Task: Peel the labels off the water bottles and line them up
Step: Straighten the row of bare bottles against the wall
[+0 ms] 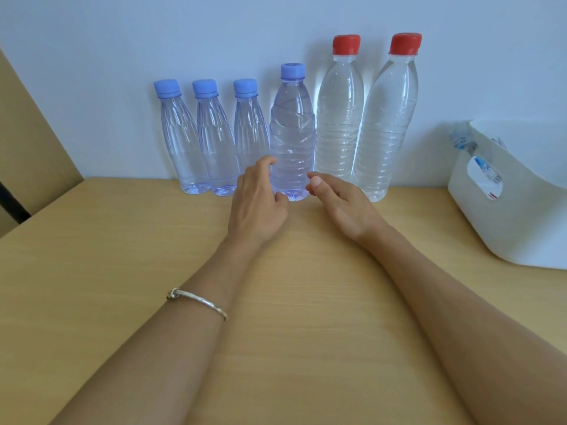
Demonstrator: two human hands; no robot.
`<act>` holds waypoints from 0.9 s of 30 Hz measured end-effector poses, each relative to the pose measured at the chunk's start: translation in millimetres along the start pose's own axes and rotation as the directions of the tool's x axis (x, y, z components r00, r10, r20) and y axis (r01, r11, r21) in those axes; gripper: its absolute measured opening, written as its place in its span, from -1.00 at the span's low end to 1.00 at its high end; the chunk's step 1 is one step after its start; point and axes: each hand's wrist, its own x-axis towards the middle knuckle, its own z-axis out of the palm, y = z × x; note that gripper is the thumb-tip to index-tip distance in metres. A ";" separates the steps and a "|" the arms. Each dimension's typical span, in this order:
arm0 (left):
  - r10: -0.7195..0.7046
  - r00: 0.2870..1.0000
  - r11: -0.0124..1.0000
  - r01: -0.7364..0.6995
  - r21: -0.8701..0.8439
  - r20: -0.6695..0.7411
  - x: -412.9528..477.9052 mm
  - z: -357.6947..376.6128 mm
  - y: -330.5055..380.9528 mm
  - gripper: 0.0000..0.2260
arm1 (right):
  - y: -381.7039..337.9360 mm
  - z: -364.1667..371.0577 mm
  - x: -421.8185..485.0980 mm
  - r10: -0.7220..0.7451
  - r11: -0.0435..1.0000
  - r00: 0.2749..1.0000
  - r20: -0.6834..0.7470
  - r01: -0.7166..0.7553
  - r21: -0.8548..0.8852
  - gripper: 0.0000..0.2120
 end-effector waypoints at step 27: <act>-0.423 0.905 0.895 0.409 -0.177 -0.044 9.3 -9.9 -8.2 -0.24 | -1.8 4.9 -1.1 0.009 0.995 0.988 0.153 0.006 -0.096 -0.57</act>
